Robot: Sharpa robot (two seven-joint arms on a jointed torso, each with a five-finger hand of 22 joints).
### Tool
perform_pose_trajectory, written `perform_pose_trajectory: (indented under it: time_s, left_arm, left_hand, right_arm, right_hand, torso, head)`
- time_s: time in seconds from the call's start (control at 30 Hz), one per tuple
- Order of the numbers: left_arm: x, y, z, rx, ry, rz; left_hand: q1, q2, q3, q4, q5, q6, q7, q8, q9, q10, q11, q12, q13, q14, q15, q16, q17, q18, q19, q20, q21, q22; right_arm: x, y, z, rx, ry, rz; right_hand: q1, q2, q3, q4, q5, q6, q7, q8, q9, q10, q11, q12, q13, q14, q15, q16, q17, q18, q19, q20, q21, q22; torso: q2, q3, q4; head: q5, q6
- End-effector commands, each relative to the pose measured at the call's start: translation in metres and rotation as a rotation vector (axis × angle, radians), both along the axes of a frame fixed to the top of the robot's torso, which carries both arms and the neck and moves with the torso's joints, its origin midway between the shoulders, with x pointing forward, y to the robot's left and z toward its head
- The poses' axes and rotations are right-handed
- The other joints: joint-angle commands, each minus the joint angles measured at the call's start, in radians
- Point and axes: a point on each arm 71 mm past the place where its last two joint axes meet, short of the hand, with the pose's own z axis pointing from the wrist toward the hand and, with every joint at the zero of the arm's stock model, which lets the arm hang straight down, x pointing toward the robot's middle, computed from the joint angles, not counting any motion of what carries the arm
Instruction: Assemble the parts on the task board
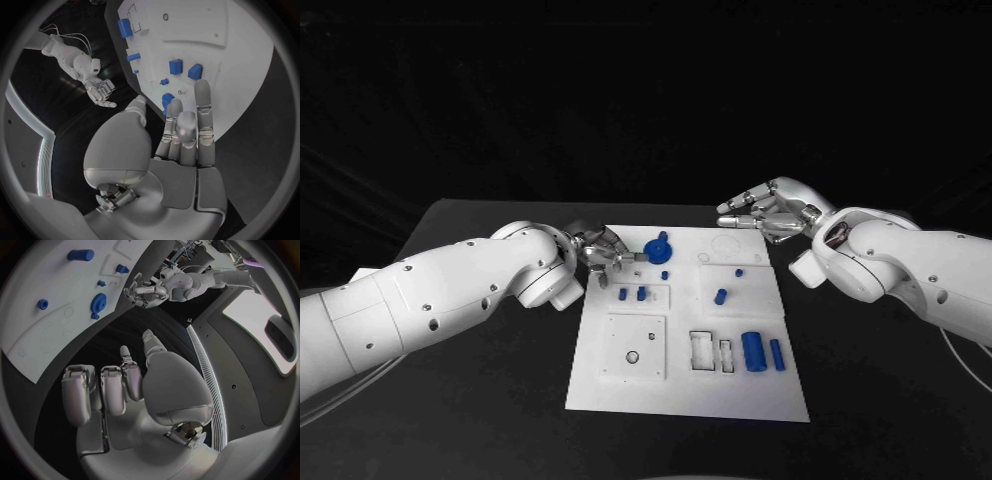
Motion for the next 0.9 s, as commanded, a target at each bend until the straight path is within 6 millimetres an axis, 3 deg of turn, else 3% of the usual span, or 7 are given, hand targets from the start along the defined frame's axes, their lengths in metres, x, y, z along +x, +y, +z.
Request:
perform_pose_trajectory:
  time_s: [0.03,0.13,0.23,0.3,0.4,0.6,0.9]
  left_arm:
    - [0.005,-0.008,0.013,-0.11,-0.149,-0.054]
    - [0.006,-0.017,0.017,-0.08,-0.242,-0.138]
    - [0.005,-0.032,0.019,-0.018,-0.341,-0.24]
    - [0.004,-0.043,0.019,0.031,-0.392,-0.297]
    - [0.006,-0.057,0.017,0.121,-0.457,-0.367]
    - [0.01,-0.072,0.008,0.267,-0.488,-0.434]
    - [0.011,-0.088,-0.002,0.394,-0.487,-0.483]
  left_hand:
    - [0.153,0.034,0.089,-0.055,0.003,-0.019,0.011,-0.021,-0.025,-0.065,0.011,-0.065,-0.05,-0.088,0.01,-0.156,-0.15,0.01,-0.027,0.007,-0.052,-0.034]
    - [0.263,0.021,0.177,-0.1,0.001,-0.004,0.027,-0.056,-0.066,-0.1,0.026,-0.159,-0.135,-0.151,0.022,-0.256,-0.242,0.01,-0.042,0.013,-0.09,-0.06]
    - [0.302,-0.031,0.252,-0.121,-0.003,0.046,0.02,-0.112,-0.129,-0.072,0.026,-0.255,-0.247,-0.141,0.023,-0.26,-0.256,0.013,-0.025,0.013,-0.102,-0.071]
    - [0.296,-0.059,0.267,-0.125,-0.011,0.07,0.012,-0.14,-0.158,-0.054,0.023,-0.293,-0.294,-0.09,0.021,-0.189,-0.2,0.014,0.002,0.01,-0.09,-0.067]
    - [0.265,-0.092,0.279,-0.12,-0.014,0.11,0.003,-0.192,-0.208,-0.015,0.019,-0.349,-0.375,0.042,0.015,0.043,0.008,0.012,0.081,0.006,-0.046,-0.045]
    - [0.244,-0.106,0.283,-0.123,-0.015,0.148,-0.001,-0.249,-0.256,0.011,0.018,-0.413,-0.461,0.137,0.007,0.251,0.217,-0.04,0.212,-0.001,0.263,0.246]
    - [0.233,-0.104,0.285,-0.129,-0.015,0.19,-0.01,-0.284,-0.285,0.058,0.009,-0.453,-0.52,0.148,-0.005,0.249,0.184,-0.058,0.256,-0.012,0.382,0.361]
  right_arm:
    - [-0.001,0.001,-0.001,0.002,0.003,0.019]
    - [0.0,0.001,-0.001,0.002,0.002,0.017]
    - [0.0,0.001,-0.001,0.003,0.001,0.016]
    - [0.0,0.002,-0.001,0.004,0.001,0.017]
    - [0.0,0.003,-0.002,0.005,0.001,0.02]
    - [0.0,0.004,-0.002,0.006,0.001,0.023]
    - [0.0,0.006,-0.002,0.007,0.0,0.026]
  right_hand:
    - [-0.003,0.007,-0.004,0.0,0.004,-0.006,0.002,0.0,0.002,-0.004,0.0,-0.004,0.137,0.07,0.001,-0.007,0.118,0.007,0.038,0.002,-0.003,0.092]
    - [-0.003,0.007,-0.004,0.0,0.004,-0.006,0.002,0.0,0.002,-0.004,0.0,-0.004,0.137,0.07,0.001,-0.007,0.118,0.007,0.038,0.002,-0.003,0.092]
    - [-0.003,0.008,-0.006,0.001,0.005,-0.006,0.002,0.0,0.002,-0.004,0.0,-0.004,0.137,0.07,0.001,-0.007,0.117,0.006,0.038,0.002,-0.003,0.093]
    - [-0.003,0.008,-0.006,0.001,0.005,-0.006,0.002,0.0,0.002,-0.004,0.0,-0.004,0.137,0.07,0.001,-0.007,0.117,0.006,0.038,0.002,-0.003,0.093]
    - [-0.003,0.008,-0.006,0.001,0.005,-0.006,0.002,0.0,0.002,-0.004,0.0,-0.004,0.137,0.07,0.001,-0.007,0.117,0.006,0.038,0.002,-0.003,0.093]
    - [-0.003,0.009,-0.006,0.001,0.006,-0.006,0.002,0.0,0.002,-0.004,0.0,-0.005,0.136,0.07,0.001,-0.008,0.117,0.006,0.038,0.002,-0.003,0.094]
    - [-0.003,0.009,-0.006,0.001,0.006,-0.006,0.002,0.0,0.002,-0.004,0.0,-0.005,0.136,0.07,0.001,-0.008,0.117,0.006,0.038,0.002,-0.003,0.094]
  torso:
    - [0.001,-0.0002,-0.0004]
    - [0.001,-0.0003,0.0007]
    - [0.002,-0.0012,-0.0007]
    - [0.003,-0.0014,-0.0025]
    - [0.003,-0.0011,-0.0032]
    - [0.003,-0.0004,-0.0026]
    - [0.01,-0.0013,-0.0072]
  head:
    - [-0.003,0.003]
    - [-0.008,0.005]
    - [-0.011,0.009]
    - [-0.012,0.012]
    - [-0.013,0.013]
    - [-0.018,0.016]
    - [-0.02,0.018]
